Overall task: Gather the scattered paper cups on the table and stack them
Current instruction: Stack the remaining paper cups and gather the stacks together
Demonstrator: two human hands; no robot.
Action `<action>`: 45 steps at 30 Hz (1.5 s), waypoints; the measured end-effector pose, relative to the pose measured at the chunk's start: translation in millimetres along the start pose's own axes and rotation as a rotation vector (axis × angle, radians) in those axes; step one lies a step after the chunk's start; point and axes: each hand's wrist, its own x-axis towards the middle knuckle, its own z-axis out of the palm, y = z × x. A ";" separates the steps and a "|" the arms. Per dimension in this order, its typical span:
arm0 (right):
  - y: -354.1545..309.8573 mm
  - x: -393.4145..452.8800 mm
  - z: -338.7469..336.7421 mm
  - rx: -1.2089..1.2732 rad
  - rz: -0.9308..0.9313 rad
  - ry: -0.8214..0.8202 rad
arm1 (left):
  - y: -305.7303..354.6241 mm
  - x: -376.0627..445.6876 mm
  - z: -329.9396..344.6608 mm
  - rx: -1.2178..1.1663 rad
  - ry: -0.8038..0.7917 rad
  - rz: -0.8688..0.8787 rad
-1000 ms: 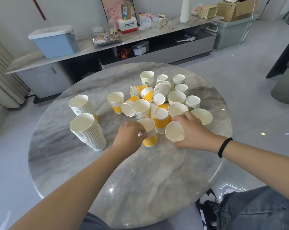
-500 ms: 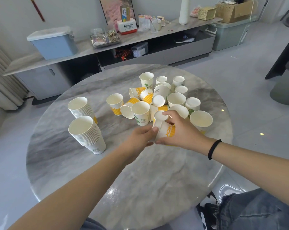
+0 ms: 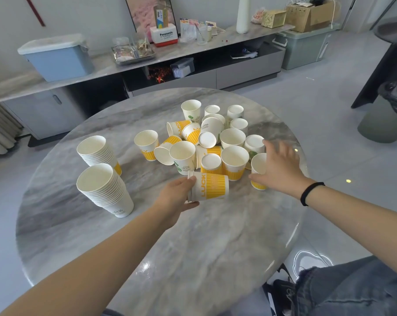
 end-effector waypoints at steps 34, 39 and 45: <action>-44.9 17.3 17.8 -0.078 -0.182 0.121 | 12.1 -1.1 -26.4 -0.097 0.119 -0.044; -29.1 27.8 33.5 0.121 -0.092 -0.088 | 14.3 0.3 -21.0 -0.107 0.145 -0.036; -33.2 31.3 31.7 0.295 -0.094 0.025 | 10.1 1.3 -19.3 -0.068 0.124 -0.031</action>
